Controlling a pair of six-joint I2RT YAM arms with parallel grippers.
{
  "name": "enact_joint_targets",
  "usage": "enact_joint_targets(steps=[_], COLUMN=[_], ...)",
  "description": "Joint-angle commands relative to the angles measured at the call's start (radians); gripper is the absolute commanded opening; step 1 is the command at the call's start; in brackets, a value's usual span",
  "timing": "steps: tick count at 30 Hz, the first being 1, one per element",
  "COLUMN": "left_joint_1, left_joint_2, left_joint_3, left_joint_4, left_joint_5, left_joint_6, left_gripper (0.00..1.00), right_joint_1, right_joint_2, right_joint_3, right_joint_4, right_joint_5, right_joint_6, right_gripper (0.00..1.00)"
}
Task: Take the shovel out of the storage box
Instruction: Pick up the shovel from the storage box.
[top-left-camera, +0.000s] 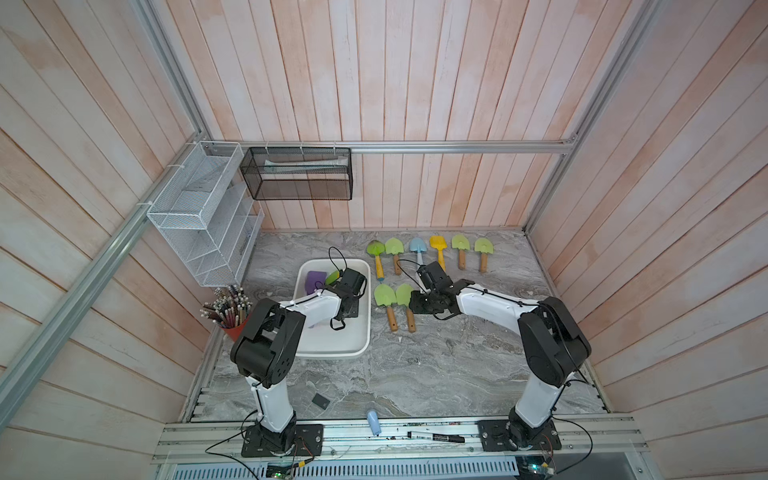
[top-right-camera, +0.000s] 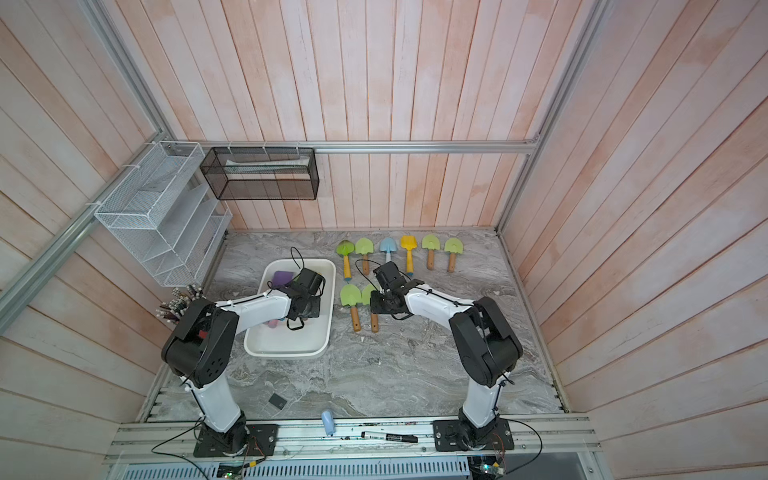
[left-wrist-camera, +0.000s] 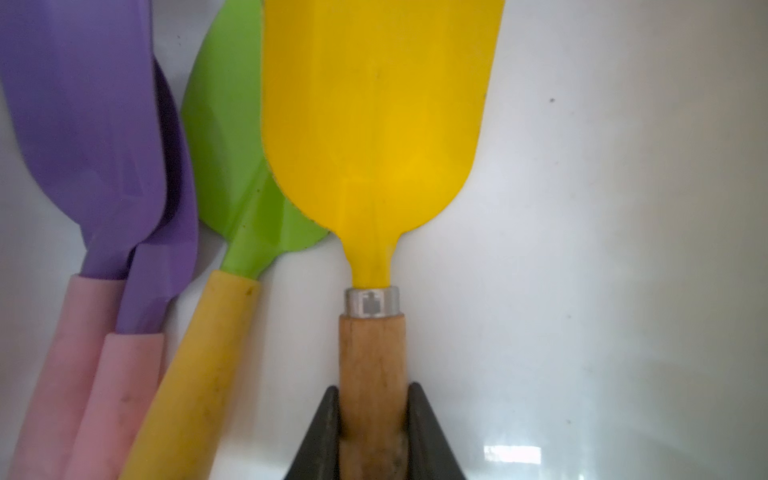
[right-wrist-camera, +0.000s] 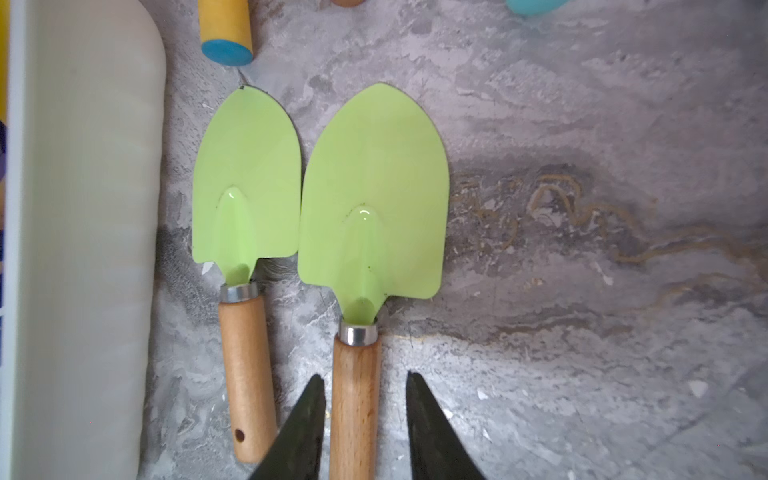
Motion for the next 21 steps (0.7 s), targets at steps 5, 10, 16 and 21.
enact_joint_targets(steps=[5, 10, 16, 21], left_joint_1=[-0.002, 0.003, 0.074, 0.159], left_joint_2=[-0.08, -0.221, -0.38, -0.502], left_joint_3=[-0.028, -0.02, -0.053, -0.129], left_joint_4=[-0.111, -0.139, -0.084, 0.044], left_joint_5=[-0.011, 0.061, 0.377, 0.676], left_joint_6=[-0.009, -0.015, -0.03, -0.081], left_gripper=[0.08, 0.08, 0.08, 0.08], right_joint_1=[-0.002, -0.002, -0.002, 0.0], right_joint_2=[-0.115, -0.172, -0.199, -0.25], right_joint_3=[-0.052, -0.059, -0.06, -0.11], right_joint_4=[0.065, 0.09, 0.158, 0.341], right_joint_5=[0.028, 0.023, -0.07, -0.215], right_joint_6=[0.015, 0.008, 0.014, 0.059], right_gripper=[0.35, 0.35, 0.4, 0.49])
